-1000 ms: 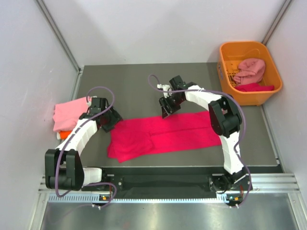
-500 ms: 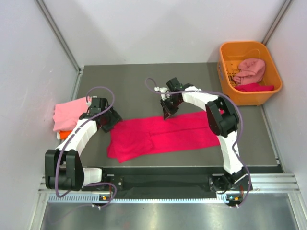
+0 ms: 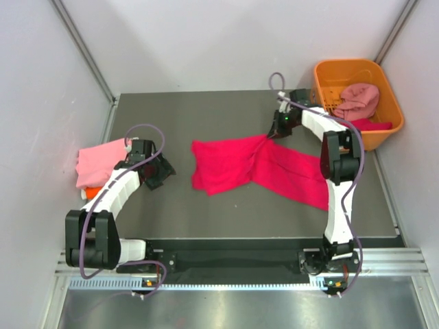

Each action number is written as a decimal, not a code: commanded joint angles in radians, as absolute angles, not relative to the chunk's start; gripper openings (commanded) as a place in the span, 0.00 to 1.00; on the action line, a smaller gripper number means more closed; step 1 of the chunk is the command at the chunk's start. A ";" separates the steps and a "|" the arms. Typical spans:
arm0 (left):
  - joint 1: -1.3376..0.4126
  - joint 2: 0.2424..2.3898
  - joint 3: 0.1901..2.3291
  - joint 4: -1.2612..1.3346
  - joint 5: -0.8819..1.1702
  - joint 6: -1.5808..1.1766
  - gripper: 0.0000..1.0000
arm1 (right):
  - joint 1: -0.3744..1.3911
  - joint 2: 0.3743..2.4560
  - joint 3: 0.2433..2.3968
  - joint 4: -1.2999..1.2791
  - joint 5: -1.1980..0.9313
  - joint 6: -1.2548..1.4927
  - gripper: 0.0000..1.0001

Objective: Fold and stack the t-shirts
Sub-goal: Fold the tshirt

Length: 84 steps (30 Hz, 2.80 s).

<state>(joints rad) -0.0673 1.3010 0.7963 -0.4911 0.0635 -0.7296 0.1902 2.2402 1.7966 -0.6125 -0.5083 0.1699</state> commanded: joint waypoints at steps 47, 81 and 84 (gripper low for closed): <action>-0.279 1.823 0.957 -0.079 0.230 -0.876 0.00 | 0.275 1.233 0.798 -0.196 -0.313 0.278 0.48; 0.044 2.732 2.349 -0.083 0.338 -1.088 0.00 | 0.709 1.462 0.861 -0.534 0.321 0.302 0.50; 0.043 2.717 2.341 -0.069 0.330 -1.091 0.00 | 0.710 1.503 0.873 -0.548 0.339 0.307 0.49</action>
